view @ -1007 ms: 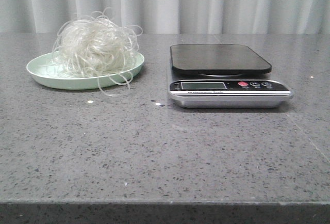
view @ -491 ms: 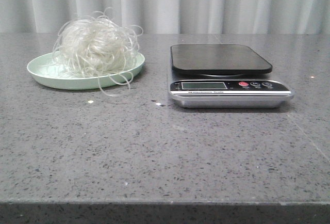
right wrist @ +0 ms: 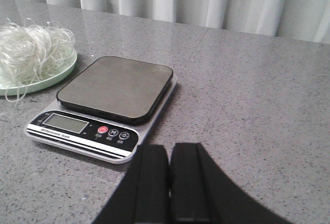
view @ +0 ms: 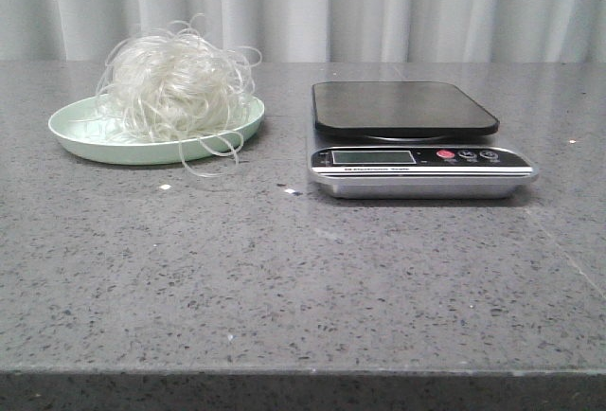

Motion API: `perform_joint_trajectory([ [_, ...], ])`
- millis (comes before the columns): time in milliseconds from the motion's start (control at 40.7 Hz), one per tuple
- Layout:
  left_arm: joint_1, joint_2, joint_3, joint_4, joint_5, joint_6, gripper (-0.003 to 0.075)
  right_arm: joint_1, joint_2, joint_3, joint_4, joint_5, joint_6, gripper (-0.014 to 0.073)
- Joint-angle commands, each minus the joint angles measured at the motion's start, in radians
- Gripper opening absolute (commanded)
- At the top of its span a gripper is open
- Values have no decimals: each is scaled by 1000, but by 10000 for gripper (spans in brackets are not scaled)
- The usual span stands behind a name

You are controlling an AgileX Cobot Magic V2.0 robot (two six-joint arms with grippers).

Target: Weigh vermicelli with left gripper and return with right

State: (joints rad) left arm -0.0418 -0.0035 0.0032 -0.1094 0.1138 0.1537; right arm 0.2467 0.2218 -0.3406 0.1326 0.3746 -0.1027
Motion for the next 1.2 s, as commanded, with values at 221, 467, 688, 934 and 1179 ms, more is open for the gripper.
perform_joint_trajectory([
  [221,-6,-20,7,-10,-82,-6,136,-184,-11,13,-63,-120,10,152],
  [467,-6,-20,7,-10,-82,-6,136,-292,-75,166,-60,-235,50,152],
  [688,-6,-20,7,-10,-82,-6,136,-294,-218,356,-60,-357,50,152],
  [934,-6,-20,7,-10,-82,-6,136,-302,-249,361,-58,-330,52,152],
  [1179,-6,-20,7,-10,-82,-6,136,-302,-249,361,-11,-365,52,152],
])
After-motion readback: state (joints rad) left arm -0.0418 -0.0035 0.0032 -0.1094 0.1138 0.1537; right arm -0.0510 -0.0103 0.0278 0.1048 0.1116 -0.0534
